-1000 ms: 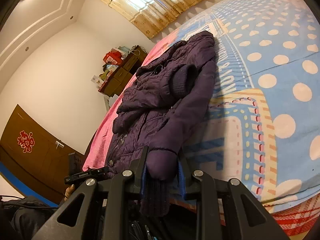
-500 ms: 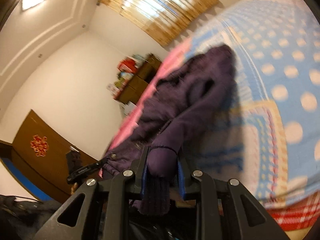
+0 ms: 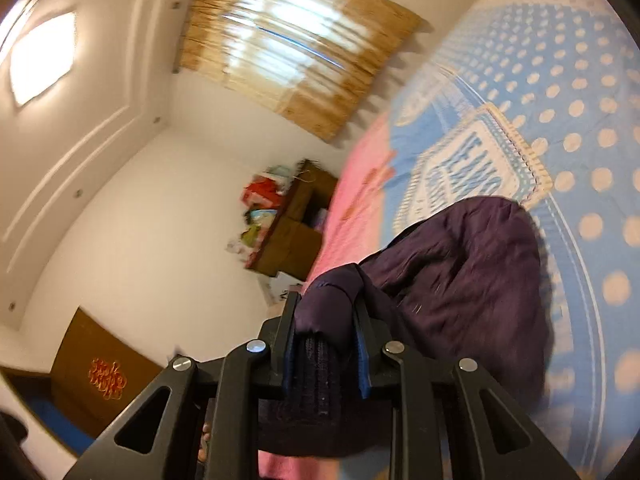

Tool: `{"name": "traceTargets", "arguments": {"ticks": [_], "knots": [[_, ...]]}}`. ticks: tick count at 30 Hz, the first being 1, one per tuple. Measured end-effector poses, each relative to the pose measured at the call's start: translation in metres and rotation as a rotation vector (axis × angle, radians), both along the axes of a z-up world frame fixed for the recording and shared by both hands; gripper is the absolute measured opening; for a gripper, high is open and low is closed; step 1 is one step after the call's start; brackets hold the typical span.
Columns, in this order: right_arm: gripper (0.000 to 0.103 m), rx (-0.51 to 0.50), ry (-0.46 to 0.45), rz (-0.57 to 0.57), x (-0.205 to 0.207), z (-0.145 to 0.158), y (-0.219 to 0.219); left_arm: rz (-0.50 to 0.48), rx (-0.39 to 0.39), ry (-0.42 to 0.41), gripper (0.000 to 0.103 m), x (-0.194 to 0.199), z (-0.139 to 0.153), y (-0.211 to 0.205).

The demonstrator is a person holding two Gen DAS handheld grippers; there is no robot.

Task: Fold large clothes
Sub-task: 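Lift the ribbed hem with both tools and fold it toward the hood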

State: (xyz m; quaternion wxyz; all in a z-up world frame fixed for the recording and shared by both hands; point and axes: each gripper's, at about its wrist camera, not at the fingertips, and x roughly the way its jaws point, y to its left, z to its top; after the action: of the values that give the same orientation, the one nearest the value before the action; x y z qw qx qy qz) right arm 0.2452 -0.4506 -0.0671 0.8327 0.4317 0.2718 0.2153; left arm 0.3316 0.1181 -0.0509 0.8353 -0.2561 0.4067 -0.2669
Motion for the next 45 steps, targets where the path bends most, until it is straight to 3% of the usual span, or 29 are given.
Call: {"name": "traceTargets", "arguments": {"ticks": [2,4,7,9,11,12,13,16,18,19,22,24,25,26,27,28,30,33,37,39,42,43,45], "knots": [[0.024,0.001,0.047,-0.029,0.038,-0.018,-0.006,0.005,0.027,0.029,0.020,0.028,-0.016,-0.004],[0.023,-0.063,0.086,-0.040,0.075,-0.036,-0.005,0.033,0.036,0.106,0.024,0.052,-0.036,-0.005],[0.032,-0.073,0.160,-0.038,0.122,-0.072,-0.009,0.095,0.100,0.189,0.028,0.093,-0.063,-0.010],[0.055,-0.043,0.220,-0.051,0.137,-0.090,-0.014,0.105,0.093,0.233,0.034,0.104,-0.073,-0.009],[0.082,0.009,0.208,-0.056,0.138,-0.092,-0.020,0.116,0.078,0.212,0.052,0.097,-0.069,-0.003],[0.085,-0.004,0.183,-0.067,0.135,-0.086,-0.022,0.121,0.090,0.184,0.070,0.089,-0.062,0.001],[0.087,-0.060,0.162,-0.088,0.131,-0.076,-0.023,0.129,0.113,0.158,0.082,0.083,-0.056,0.003],[0.087,-0.313,0.119,-0.113,0.122,-0.045,-0.006,0.151,0.208,0.021,0.087,0.067,-0.040,0.000],[0.087,-0.474,0.091,-0.046,0.124,-0.030,0.022,0.120,0.349,-0.067,0.087,0.058,-0.037,-0.022],[0.087,-0.571,0.084,0.011,0.127,-0.025,0.044,0.107,0.383,-0.089,0.087,0.060,-0.036,-0.029],[0.087,-0.756,0.069,0.139,0.135,-0.024,0.094,-0.020,0.526,-0.160,0.087,0.051,-0.048,-0.078],[0.081,-0.808,0.129,0.185,0.148,-0.041,0.115,-0.071,0.616,-0.188,0.087,0.053,-0.061,-0.105],[0.060,-0.842,0.177,0.198,0.154,-0.057,0.123,-0.081,0.650,-0.192,0.083,0.055,-0.068,-0.113],[0.049,-0.895,0.188,0.194,0.153,-0.066,0.128,-0.091,0.688,-0.199,0.076,0.057,-0.074,-0.120],[0.045,-0.927,0.174,0.183,0.152,-0.069,0.131,-0.099,0.732,-0.206,0.036,0.058,-0.078,-0.125],[0.032,-0.927,0.152,0.172,0.149,-0.067,0.131,-0.103,0.752,-0.199,0.011,0.060,-0.081,-0.127],[0.025,-0.911,0.109,0.134,0.142,-0.057,0.126,-0.068,0.743,-0.238,0.001,0.057,-0.074,-0.123],[0.023,-0.923,0.011,0.067,0.129,-0.030,0.121,0.016,0.746,-0.323,0.001,0.051,-0.052,-0.116],[0.023,-0.936,-0.010,-0.005,0.131,-0.011,0.124,0.065,0.709,-0.383,0.001,0.059,-0.026,-0.119],[0.023,-0.917,0.028,-0.031,0.143,-0.017,0.122,0.069,0.769,-0.396,0.001,0.065,-0.031,-0.128],[0.023,-0.905,0.083,-0.031,0.153,-0.038,0.120,0.077,0.768,-0.373,0.003,0.066,-0.037,-0.127],[0.023,-0.918,0.096,-0.032,0.159,-0.048,0.121,0.110,0.780,-0.393,0.009,0.062,-0.036,-0.127],[0.023,-0.915,0.133,-0.033,0.167,-0.064,0.117,0.147,0.823,-0.383,0.009,0.071,-0.038,-0.127]]}}
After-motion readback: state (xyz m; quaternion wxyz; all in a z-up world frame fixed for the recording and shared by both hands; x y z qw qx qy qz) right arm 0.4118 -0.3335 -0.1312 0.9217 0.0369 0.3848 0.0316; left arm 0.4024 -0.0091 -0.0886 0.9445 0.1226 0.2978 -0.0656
